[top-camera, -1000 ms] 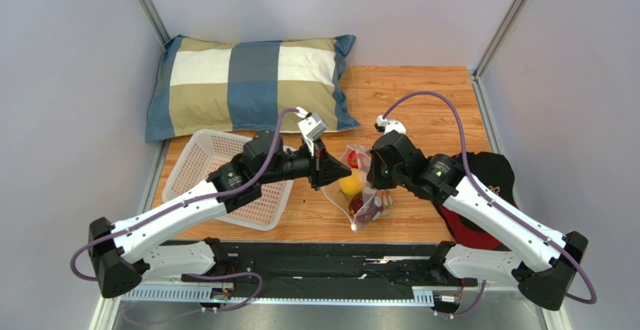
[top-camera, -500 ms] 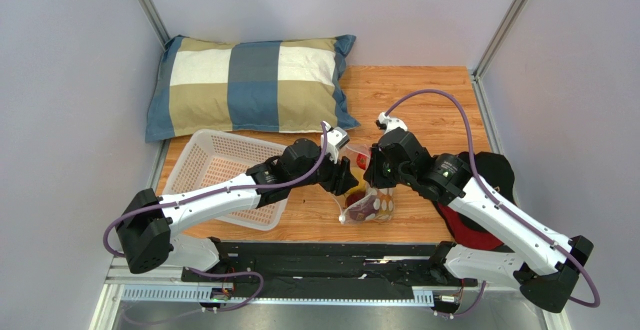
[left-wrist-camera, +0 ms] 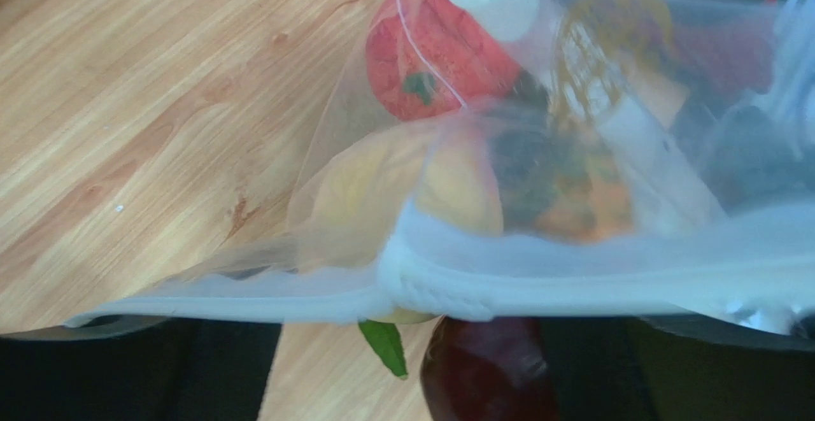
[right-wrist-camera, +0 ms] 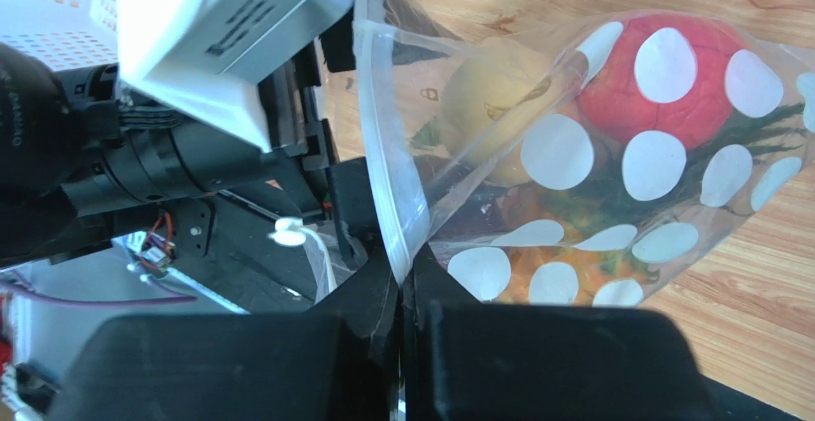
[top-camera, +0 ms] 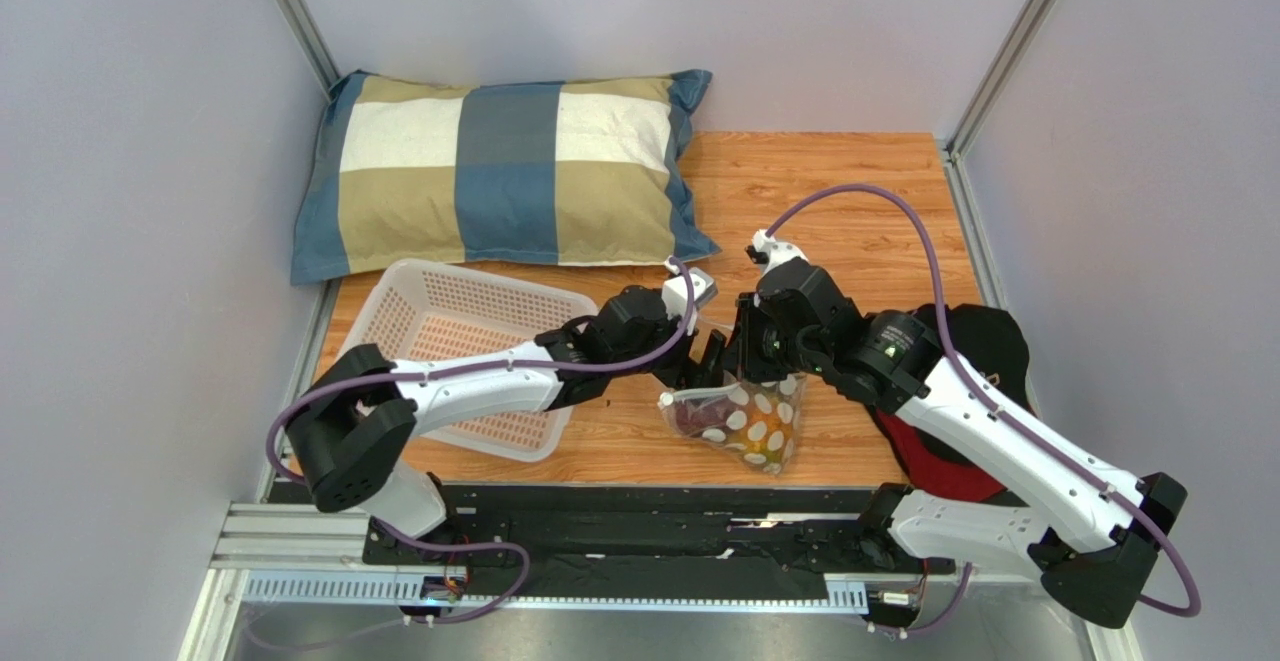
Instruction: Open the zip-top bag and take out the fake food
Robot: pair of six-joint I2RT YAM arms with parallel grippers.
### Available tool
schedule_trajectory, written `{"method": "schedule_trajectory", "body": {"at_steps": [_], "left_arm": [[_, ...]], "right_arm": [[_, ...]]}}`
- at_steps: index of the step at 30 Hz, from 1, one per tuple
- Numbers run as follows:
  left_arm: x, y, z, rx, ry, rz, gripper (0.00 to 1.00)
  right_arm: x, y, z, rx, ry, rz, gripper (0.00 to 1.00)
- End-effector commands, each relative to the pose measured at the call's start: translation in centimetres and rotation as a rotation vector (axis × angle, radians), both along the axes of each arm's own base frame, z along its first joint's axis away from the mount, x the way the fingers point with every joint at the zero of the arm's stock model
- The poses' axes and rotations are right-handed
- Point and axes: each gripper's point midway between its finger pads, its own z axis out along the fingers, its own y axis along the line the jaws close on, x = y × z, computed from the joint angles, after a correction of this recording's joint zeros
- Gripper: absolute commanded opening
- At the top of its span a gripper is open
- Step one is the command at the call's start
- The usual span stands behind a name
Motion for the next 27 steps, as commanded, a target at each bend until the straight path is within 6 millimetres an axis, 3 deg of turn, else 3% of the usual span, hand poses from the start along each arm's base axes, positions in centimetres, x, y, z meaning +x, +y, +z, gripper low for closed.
{"method": "schedule_trajectory", "body": {"at_steps": [1, 3, 5, 9, 14, 15, 17, 18, 20, 21, 23, 24, 26, 27], "left_arm": [[-0.3, -1.9, -0.9, -0.022, 0.031, -0.053, 0.99], [0.3, -2.0, -2.1, -0.007, 0.030, -0.036, 0.99], [1.3, -2.4, -2.0, -0.045, 0.004, -0.013, 0.98], [2.5, -3.4, -3.2, -0.050, 0.006, 0.004, 0.87], [3.0, -4.5, -2.7, -0.105, -0.001, -0.022, 0.81], [3.1, -4.6, -2.6, -0.114, -0.003, -0.024, 0.61], [3.4, -4.3, -2.3, -0.117, 0.001, -0.017, 0.37], [3.3, -4.2, -1.4, -0.127, -0.012, -0.020, 0.19], [3.0, -3.4, -1.1, -0.113, -0.012, -0.015, 0.02], [2.9, -3.1, 0.4, -0.127, -0.031, -0.014, 0.00], [2.1, -2.3, 1.1, -0.114, -0.023, -0.029, 0.00], [1.6, -2.0, 2.8, -0.136, -0.033, -0.038, 0.00], [0.3, -1.2, 3.5, -0.121, 0.001, -0.069, 0.00], [-0.3, -0.9, 5.1, -0.152, -0.002, -0.077, 0.00]], "right_arm": [[0.3, 1.1, 0.1, 0.054, -0.016, 0.005, 0.00], [0.2, 1.2, -0.2, 0.063, -0.014, 0.008, 0.00], [0.0, 1.3, -1.0, 0.065, 0.004, 0.009, 0.00], [-0.4, 1.1, -1.6, 0.062, 0.017, 0.009, 0.00], [-0.4, 0.2, -2.0, 0.030, 0.012, -0.008, 0.00], [-0.4, -0.1, -2.3, 0.018, 0.014, -0.017, 0.00], [-0.3, -0.6, -2.6, -0.004, 0.006, -0.029, 0.00], [-0.2, -0.9, -2.7, -0.017, 0.001, -0.039, 0.00], [0.3, -2.0, -3.0, -0.073, -0.026, -0.065, 0.00], [0.6, -2.4, -2.9, -0.097, -0.040, -0.078, 0.00], [1.1, -3.5, -3.0, -0.163, -0.065, -0.098, 0.00], [1.3, -3.8, -3.0, -0.175, -0.072, -0.104, 0.00], [1.5, -4.2, -3.1, -0.196, -0.088, -0.109, 0.00], [1.5, -4.3, -3.0, -0.196, -0.094, -0.111, 0.00]]}}
